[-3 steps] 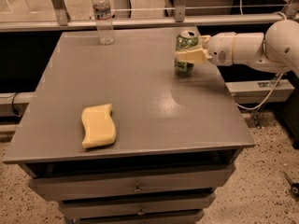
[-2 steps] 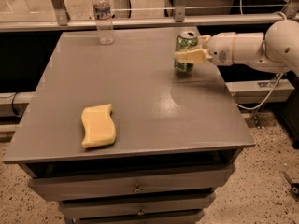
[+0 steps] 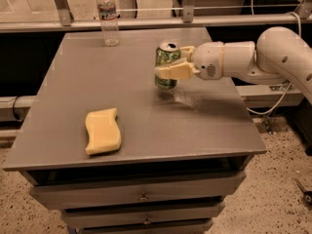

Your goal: Move green can near sponge

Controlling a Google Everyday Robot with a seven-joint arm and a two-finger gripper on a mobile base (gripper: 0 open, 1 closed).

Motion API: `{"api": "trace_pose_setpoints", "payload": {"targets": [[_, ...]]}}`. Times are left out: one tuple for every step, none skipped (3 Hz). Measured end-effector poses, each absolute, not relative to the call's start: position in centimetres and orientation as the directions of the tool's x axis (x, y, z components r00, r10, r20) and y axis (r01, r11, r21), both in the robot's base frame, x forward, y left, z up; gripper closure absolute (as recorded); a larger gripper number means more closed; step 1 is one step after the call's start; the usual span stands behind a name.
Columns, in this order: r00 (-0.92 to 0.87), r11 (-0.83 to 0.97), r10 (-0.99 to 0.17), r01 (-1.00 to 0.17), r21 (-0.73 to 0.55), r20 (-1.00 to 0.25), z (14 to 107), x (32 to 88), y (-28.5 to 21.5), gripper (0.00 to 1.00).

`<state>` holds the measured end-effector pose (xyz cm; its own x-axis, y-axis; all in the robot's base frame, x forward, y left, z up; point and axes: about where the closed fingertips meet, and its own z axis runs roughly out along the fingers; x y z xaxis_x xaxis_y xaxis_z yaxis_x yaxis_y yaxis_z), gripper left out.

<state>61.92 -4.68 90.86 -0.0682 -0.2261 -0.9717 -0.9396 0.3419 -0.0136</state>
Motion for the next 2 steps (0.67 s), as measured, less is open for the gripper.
{"api": "trace_pose_setpoints", "payload": {"targets": [[-0.082,0.269,-0.255,-0.963,0.011,-0.964,89.6,57.6,-1.3,1.0],[-0.093,0.199,-0.259,-0.979,0.041,-0.961,88.3,54.6,1.8,1.0]]}}
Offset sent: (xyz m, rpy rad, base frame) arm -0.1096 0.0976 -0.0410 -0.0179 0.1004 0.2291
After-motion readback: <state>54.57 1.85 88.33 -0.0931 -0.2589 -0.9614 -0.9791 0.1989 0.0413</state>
